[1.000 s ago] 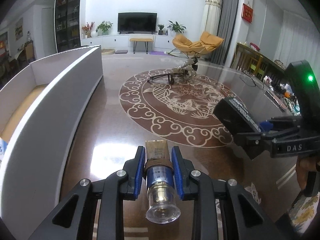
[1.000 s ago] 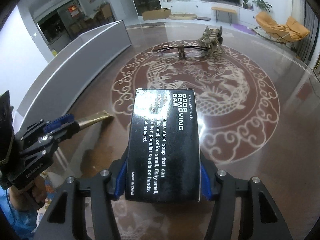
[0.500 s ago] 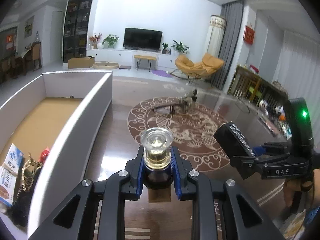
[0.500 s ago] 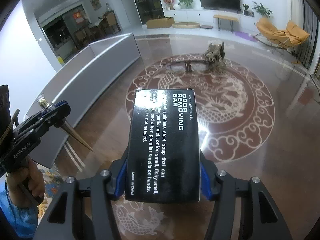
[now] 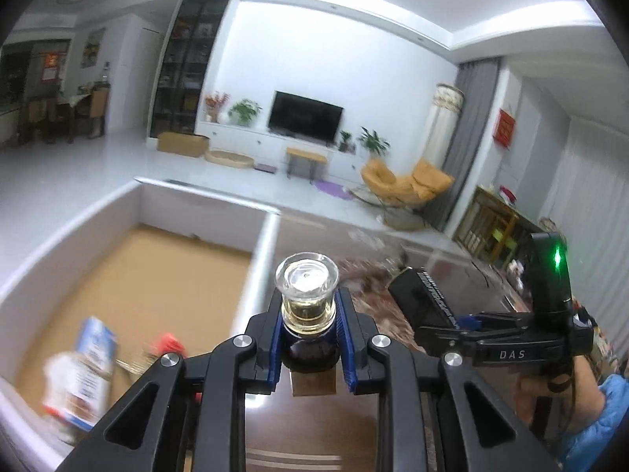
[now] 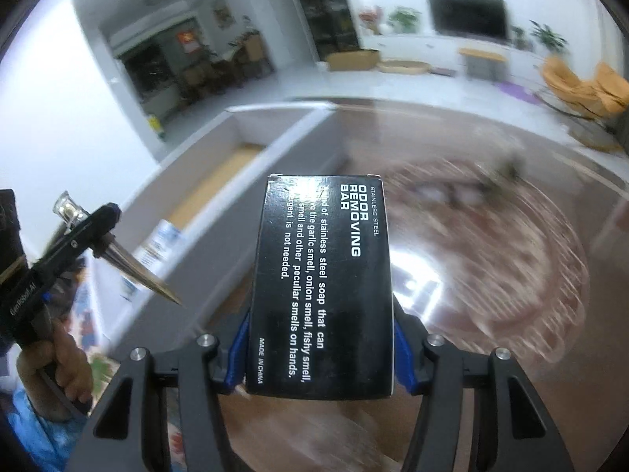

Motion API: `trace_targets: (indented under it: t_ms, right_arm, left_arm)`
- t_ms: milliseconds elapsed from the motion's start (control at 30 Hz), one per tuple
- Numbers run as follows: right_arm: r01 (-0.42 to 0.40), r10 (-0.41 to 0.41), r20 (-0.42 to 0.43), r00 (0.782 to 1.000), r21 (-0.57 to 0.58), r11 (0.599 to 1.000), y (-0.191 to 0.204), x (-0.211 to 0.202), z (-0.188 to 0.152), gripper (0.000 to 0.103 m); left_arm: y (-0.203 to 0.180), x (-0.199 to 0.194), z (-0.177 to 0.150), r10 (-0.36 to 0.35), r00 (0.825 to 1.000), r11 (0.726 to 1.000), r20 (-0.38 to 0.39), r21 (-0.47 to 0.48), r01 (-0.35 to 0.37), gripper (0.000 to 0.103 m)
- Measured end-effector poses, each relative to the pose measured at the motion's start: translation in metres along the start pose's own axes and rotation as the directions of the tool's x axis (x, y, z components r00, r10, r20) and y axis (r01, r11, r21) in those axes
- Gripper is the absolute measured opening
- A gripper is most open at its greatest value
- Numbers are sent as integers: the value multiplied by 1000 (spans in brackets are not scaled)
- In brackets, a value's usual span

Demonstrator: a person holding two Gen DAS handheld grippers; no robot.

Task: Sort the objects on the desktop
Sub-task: 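Carry the gold tube and black box into the white bin and open both tools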

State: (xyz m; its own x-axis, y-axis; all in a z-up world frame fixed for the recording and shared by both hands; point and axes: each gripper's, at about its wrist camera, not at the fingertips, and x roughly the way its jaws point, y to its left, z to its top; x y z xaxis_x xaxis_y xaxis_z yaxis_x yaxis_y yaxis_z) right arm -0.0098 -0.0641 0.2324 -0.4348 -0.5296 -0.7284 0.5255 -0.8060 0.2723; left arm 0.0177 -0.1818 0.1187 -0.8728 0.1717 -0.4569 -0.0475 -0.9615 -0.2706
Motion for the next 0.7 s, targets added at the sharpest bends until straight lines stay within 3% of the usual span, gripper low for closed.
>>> trace_targets:
  t_ms: [133, 300, 400, 500, 533, 567, 633, 700]
  right_arm:
    - [-94, 96, 20, 995, -89, 992, 68, 26, 40, 59]
    - [-188, 183, -47, 982, -152, 970, 147, 95, 75, 59]
    - [-196, 179, -116, 977, -148, 969, 169, 139, 76, 59]
    - [-185, 157, -206, 966, -127, 974, 181, 183, 65, 61]
    - [-175, 145, -222, 964, -124, 977, 182, 193, 61, 62]
    - [-168, 137, -196, 971, -150, 974, 186, 191, 59, 64]
    - [-193, 168, -177, 970, -138, 971, 185, 184, 60, 81]
    - [-195, 179, -120, 976, -133, 972, 178, 166, 63, 83]
  left_arm:
    - [53, -16, 21, 102, 995, 995, -5, -7, -102, 23]
    - [126, -5, 17, 192, 974, 977, -121, -65, -201, 23]
    - [157, 10, 6, 218, 953, 968, -209, -82, -239, 23]
    - [179, 30, -2, 255, 916, 952, -310, -86, -294, 25]
    - [183, 36, -3, 277, 904, 943, -327, -87, -320, 34]
    - [189, 42, -6, 302, 892, 932, -337, -93, -351, 56]
    - [197, 46, -7, 344, 877, 910, -335, -112, -400, 81]
    - [199, 42, -5, 362, 882, 900, -301, -132, -414, 82]
